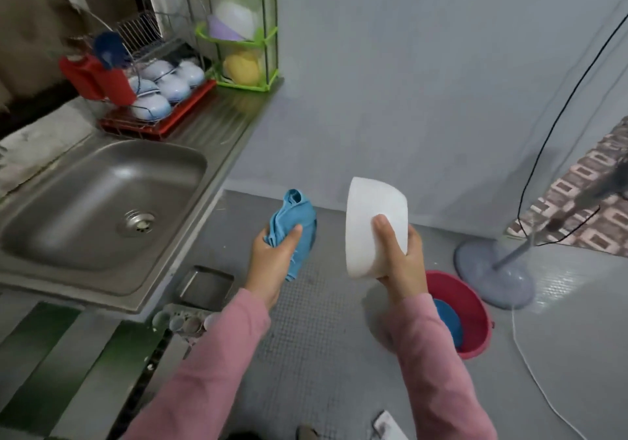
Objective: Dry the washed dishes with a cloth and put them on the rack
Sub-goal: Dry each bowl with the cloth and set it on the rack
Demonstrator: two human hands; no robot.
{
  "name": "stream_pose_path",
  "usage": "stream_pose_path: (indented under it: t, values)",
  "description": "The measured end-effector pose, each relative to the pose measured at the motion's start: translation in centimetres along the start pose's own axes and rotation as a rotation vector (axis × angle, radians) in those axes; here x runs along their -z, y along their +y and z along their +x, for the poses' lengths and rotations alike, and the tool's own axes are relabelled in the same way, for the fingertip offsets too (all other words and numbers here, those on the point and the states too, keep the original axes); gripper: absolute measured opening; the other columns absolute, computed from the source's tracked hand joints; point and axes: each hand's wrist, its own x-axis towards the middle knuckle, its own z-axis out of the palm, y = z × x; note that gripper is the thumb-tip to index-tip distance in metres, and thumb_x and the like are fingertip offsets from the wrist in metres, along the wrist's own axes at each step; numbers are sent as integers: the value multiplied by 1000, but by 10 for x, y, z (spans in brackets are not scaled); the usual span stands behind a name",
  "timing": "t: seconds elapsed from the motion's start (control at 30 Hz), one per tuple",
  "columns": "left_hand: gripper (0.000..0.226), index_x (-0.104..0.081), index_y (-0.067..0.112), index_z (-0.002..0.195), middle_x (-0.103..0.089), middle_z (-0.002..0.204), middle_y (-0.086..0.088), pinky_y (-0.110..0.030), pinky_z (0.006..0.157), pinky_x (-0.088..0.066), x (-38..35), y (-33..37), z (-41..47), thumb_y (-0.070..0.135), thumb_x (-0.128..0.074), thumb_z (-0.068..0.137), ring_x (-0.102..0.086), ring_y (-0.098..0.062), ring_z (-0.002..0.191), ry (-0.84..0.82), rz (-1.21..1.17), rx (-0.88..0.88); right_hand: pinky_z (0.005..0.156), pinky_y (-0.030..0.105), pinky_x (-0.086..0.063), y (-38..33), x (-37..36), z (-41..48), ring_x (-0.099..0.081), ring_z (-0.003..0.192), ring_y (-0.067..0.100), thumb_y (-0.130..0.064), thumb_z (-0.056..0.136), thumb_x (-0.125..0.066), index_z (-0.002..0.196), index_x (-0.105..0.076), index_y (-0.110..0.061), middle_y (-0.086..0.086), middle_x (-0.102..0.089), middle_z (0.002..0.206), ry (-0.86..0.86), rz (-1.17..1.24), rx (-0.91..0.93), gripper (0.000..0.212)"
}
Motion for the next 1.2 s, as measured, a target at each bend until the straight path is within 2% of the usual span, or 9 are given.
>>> stream_pose_path:
  t: [0.27, 0.47, 0.7, 0.87, 0.93, 1.03, 1.07, 1.1, 1.2]
  values:
    - [23, -65, 15, 115, -72, 110, -6, -31, 78, -57, -18, 12, 114, 14, -66, 93, -70, -21, 97, 124, -7, -8, 99, 58, -50, 0, -53, 119, -61, 116, 22, -85, 29, -80, 143, -40, -31, -2, -57, 137, -36, -14, -63, 132]
    - [15, -66, 25, 106, -73, 106, 0, -28, 76, -55, -19, 52, 241, 16, -63, 95, -70, -15, 93, 182, -21, -85, 99, 57, -50, -13, -147, 229, -61, 116, 22, -78, 36, -81, 141, -43, -27, 0, -59, 133, -135, -87, -51, 123]
    - [13, -67, 30, 101, -73, 104, 1, -33, 82, -56, -16, 119, 377, 19, -66, 94, -70, -15, 94, 318, -12, -122, 102, 46, -50, -55, -262, 345, -59, 113, 14, -69, 44, -74, 143, -41, -28, -3, -55, 134, -248, -151, 17, 111]
    - [13, -65, 28, 100, -71, 99, 3, -38, 87, -56, -14, 160, 452, 18, -67, 92, -70, -20, 95, 417, -107, -172, 99, 47, -52, -78, -333, 407, -59, 113, 16, -72, 44, -72, 143, -41, -29, -3, -55, 134, -323, -178, 72, 112]
    - [15, -65, 29, 97, -72, 99, 5, -37, 86, -56, -13, 175, 478, 15, -67, 92, -69, -19, 93, 444, -117, -211, 93, 37, -53, -88, -358, 426, -57, 108, 10, -71, 44, -70, 144, -40, -28, -4, -53, 133, -366, -183, 107, 113]
    - [20, -66, 24, 108, -72, 105, 2, -37, 88, -55, -7, 196, 517, 13, -66, 93, -70, -18, 97, 480, -86, -283, 80, 15, -49, -107, -397, 455, -55, 108, 1, -67, 44, -71, 144, -38, -26, -8, -51, 131, -433, -155, 190, 113]
    - [21, -66, 23, 110, -72, 106, 2, -35, 87, -55, -5, 204, 530, 12, -65, 93, -69, -17, 97, 496, -75, -313, 82, 12, -50, -115, -410, 465, -55, 111, 1, -65, 45, -72, 144, -38, -26, -9, -51, 132, -456, -145, 220, 112]
    - [21, -65, 23, 111, -72, 104, 3, -32, 84, -56, -4, 214, 543, 11, -64, 93, -69, -14, 95, 511, -66, -344, 89, 15, -51, -124, -424, 474, -55, 116, 3, -64, 46, -74, 145, -38, -26, -8, -50, 135, -476, -143, 258, 112]
    - [22, -64, 19, 114, -71, 101, 4, -23, 76, -57, -4, 252, 580, 10, -63, 94, -69, -3, 85, 518, -49, -441, 111, 40, -43, -158, -469, 503, -47, 132, 14, -69, 45, -79, 150, -33, -26, -5, -43, 147, -520, -148, 411, 123]
